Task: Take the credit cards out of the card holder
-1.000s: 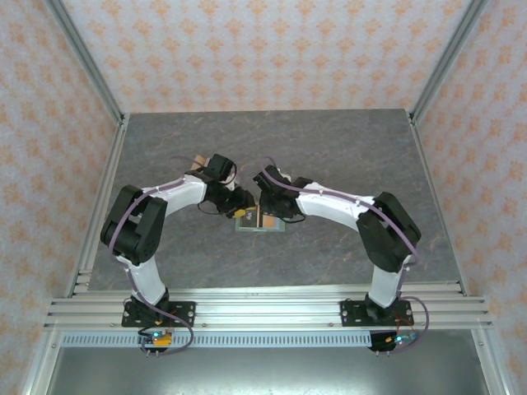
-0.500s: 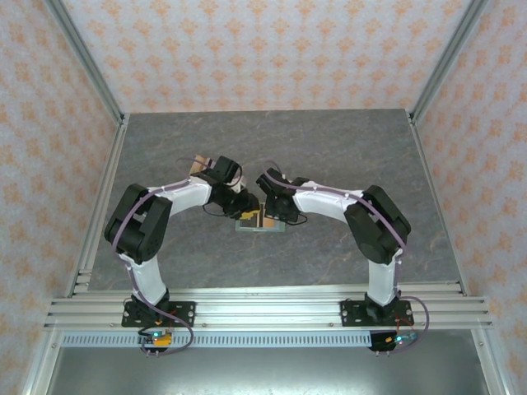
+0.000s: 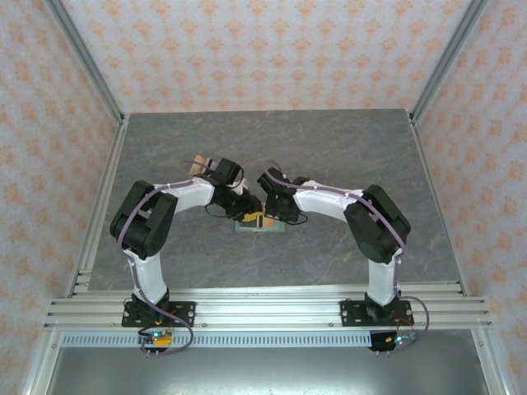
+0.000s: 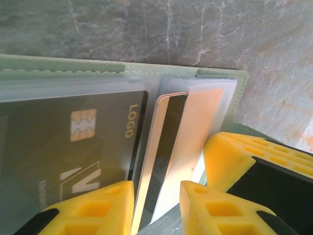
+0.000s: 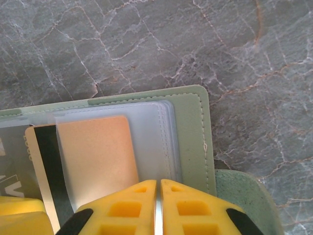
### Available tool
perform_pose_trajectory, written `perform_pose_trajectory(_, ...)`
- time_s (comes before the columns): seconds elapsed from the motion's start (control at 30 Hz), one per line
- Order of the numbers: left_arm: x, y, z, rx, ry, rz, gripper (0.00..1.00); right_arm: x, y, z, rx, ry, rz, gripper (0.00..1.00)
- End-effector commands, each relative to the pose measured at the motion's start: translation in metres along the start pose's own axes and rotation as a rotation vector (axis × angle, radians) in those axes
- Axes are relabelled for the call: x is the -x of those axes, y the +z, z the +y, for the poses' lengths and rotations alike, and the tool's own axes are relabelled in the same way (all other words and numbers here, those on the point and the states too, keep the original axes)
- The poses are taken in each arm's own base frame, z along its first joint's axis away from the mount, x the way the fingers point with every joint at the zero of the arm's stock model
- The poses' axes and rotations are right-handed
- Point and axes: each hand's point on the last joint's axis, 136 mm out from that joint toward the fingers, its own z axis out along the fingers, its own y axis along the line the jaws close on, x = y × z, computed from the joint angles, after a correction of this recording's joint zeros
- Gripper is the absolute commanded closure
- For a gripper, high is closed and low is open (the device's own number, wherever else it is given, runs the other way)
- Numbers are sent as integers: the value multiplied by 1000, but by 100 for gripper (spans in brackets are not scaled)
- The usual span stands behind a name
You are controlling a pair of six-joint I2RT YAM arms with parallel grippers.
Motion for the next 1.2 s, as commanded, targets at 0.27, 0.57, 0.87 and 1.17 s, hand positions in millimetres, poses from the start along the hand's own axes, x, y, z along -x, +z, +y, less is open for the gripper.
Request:
perform_pose_trajectory(0.27,4,3,-16,-51,16,19,69,-8,12,-15,-43,19,44,88)
perform_pose_trajectory(0.57,6,2,0,37,29,-3,69,-11,15,-14,-30,21,62,90)
perform_pose_trajectory(0.87,4,16,3,5,16,28,71,-13,19,-15,-34,29,72,91)
perform_pose_trajectory(1.17,8,6,-10,-61,41,13,78,-14,20,-18,-39,35,75,91)
